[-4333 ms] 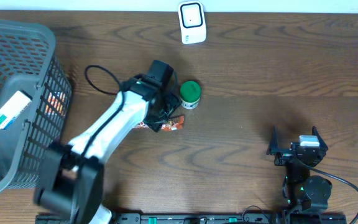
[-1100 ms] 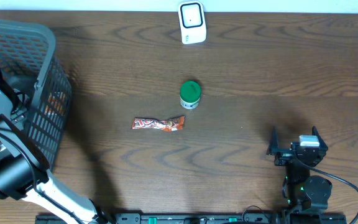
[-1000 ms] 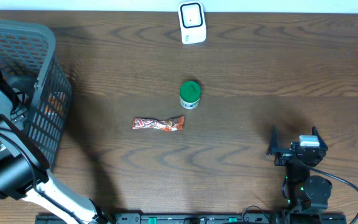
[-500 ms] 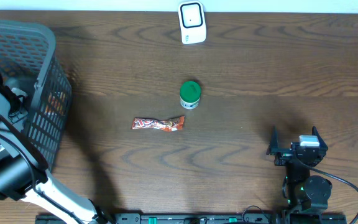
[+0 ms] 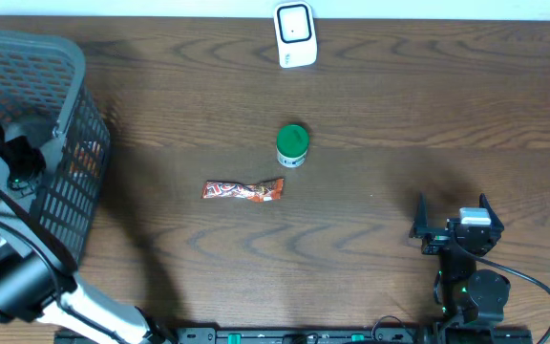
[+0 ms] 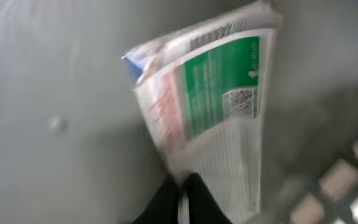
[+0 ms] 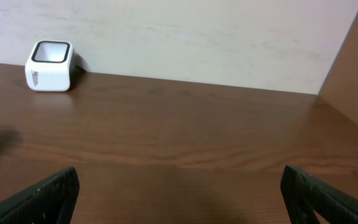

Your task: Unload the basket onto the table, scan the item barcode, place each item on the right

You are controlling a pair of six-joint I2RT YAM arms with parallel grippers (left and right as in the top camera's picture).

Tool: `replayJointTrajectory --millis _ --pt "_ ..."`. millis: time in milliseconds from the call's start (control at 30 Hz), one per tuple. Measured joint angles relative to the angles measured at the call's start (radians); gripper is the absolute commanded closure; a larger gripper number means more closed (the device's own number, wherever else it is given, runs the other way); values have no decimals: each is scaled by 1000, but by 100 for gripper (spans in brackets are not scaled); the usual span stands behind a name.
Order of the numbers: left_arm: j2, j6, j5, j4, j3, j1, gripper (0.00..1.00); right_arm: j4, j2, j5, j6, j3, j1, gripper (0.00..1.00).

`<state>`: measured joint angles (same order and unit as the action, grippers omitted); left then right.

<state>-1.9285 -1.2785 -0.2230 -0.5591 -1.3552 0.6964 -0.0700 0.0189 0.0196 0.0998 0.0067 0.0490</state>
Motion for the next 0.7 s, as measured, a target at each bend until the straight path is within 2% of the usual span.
replayJointTrajectory --millis 167,300,367,400,433,467,700 --pt "166 56 -7 -68 8 -4 93 0 0 0 0 0 0 1" --pt "307 76 47 -149 8 -5 91 0 0 0 0 0 0 1" --pt "342 82 75 -171 8 -5 44 0 0 0 0 0 0 1" --pt "349 94 86 -174 8 -5 29 0 0 0 0 0 0 1" --pt "350 99 97 -175 8 -5 20 0 0 0 0 0 0 1" --pt "347 102 101 -175 8 -5 17 0 0 0 0 0 0 1" --pt "285 68 134 -102 8 -5 16 0 0 0 0 0 0 1"
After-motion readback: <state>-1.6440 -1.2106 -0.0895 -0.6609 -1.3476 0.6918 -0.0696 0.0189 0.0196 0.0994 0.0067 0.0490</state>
